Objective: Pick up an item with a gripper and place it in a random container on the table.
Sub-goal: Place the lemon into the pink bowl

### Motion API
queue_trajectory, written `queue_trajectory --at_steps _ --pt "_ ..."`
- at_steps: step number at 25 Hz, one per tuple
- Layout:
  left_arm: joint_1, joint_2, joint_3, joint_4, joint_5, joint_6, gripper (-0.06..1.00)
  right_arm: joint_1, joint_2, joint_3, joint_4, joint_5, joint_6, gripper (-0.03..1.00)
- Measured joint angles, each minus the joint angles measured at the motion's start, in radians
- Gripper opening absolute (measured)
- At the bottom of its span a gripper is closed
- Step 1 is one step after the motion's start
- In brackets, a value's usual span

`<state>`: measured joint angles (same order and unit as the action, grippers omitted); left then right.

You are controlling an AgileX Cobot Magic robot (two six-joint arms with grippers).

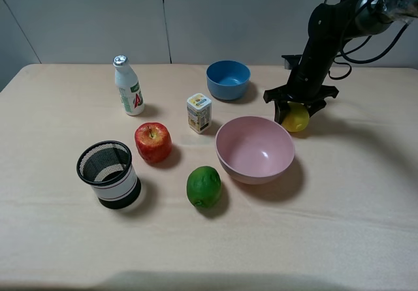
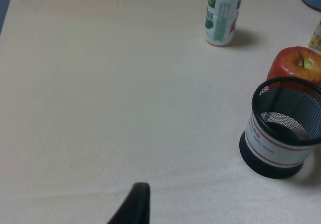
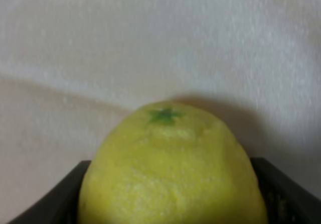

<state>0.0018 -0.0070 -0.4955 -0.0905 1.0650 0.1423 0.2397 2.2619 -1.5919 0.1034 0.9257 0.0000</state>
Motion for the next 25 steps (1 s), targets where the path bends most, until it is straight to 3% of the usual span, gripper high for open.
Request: queue_trajectory --at_steps 25 --pt "0.0 0.0 0.0 0.0 0.0 0.0 0.99 0.0 -0.136 -0.07 -0.014 0.222 0.0 0.45"
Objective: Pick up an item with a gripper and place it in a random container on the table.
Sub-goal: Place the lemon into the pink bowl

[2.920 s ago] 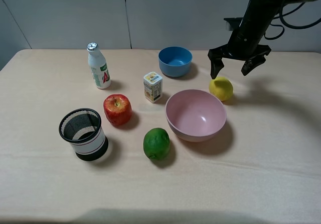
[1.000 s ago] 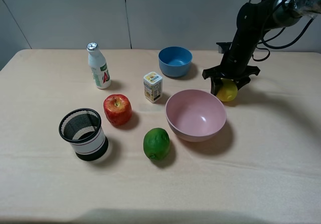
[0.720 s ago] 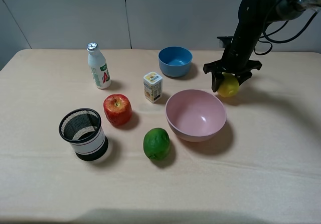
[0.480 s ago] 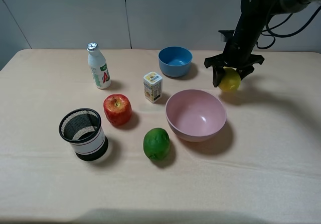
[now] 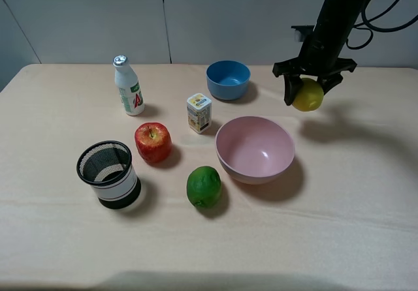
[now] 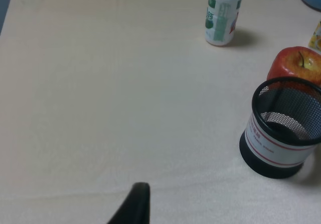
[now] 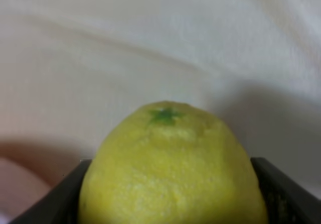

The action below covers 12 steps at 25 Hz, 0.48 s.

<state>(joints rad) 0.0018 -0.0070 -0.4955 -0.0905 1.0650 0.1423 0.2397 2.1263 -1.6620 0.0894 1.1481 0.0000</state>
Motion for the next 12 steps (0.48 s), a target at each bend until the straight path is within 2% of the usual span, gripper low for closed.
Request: queue_trajectory --at_steps 6,12 --pt "0.0 0.0 0.0 0.0 0.0 0.0 0.99 0.0 -0.051 0.0 0.009 0.058 0.0 0.45" --pt "0.0 0.0 0.0 0.0 0.0 0.0 0.99 0.0 -0.084 0.0 0.023 0.064 0.022 0.45"
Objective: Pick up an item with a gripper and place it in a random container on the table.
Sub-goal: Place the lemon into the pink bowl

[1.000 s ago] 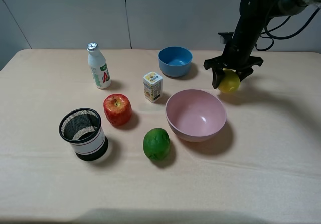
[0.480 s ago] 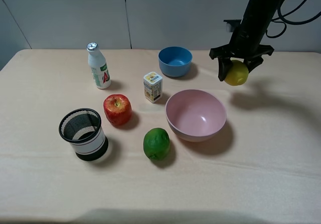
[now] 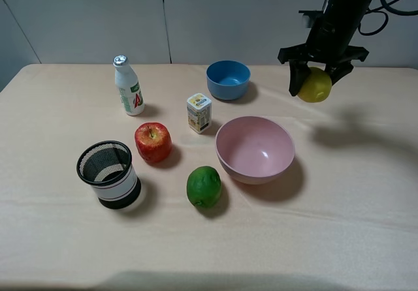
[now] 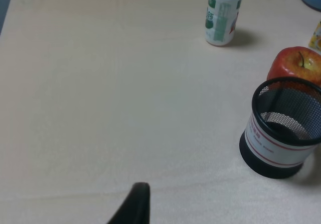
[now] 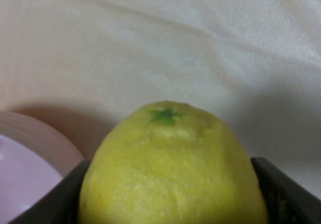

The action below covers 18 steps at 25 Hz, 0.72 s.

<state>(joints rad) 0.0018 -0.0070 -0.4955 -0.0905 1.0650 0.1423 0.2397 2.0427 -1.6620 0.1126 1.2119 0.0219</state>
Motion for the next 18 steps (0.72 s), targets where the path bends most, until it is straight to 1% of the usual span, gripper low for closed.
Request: queue_trajectory --at_steps 3,9,18 --pt "0.0 0.0 0.0 0.0 0.0 0.0 0.99 0.0 -0.028 0.0 0.009 0.001 0.02 0.45" --pt "0.0 0.0 0.0 0.0 0.0 0.0 0.99 0.007 -0.068 0.003 0.04 0.001 0.025 0.45" --pt "0.0 0.0 0.0 0.0 0.0 0.0 0.99 0.149 -0.118 0.056 -0.007 0.002 0.081 0.45"
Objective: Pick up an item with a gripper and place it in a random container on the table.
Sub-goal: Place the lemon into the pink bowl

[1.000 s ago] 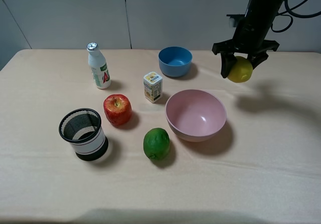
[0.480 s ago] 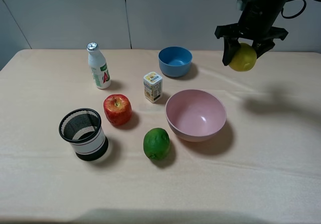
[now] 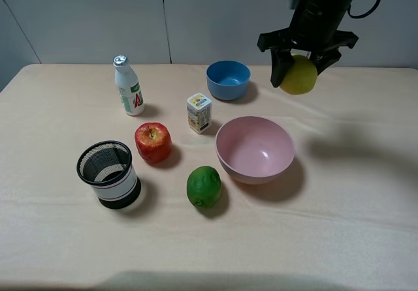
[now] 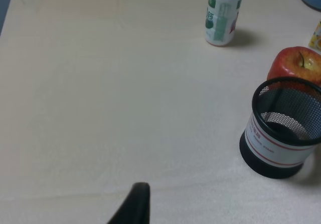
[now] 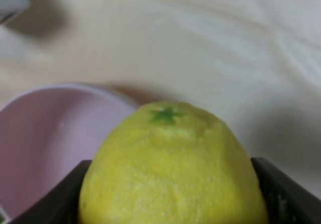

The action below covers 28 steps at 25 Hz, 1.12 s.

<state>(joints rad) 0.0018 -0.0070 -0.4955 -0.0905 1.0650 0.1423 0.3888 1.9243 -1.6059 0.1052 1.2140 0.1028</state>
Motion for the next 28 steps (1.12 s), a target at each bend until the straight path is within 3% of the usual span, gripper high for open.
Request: queue_trajectory --at_steps 11,20,28 --pt "0.0 0.0 0.0 0.0 0.0 0.0 0.99 0.115 -0.003 0.112 0.001 -0.008 0.023 0.45" --pt "0.0 0.0 0.0 0.0 0.0 0.0 0.99 0.203 -0.003 0.224 0.007 -0.174 0.075 0.45" --pt "0.0 0.0 0.0 0.0 0.0 0.0 0.99 0.208 -0.003 0.343 0.012 -0.344 0.083 0.45"
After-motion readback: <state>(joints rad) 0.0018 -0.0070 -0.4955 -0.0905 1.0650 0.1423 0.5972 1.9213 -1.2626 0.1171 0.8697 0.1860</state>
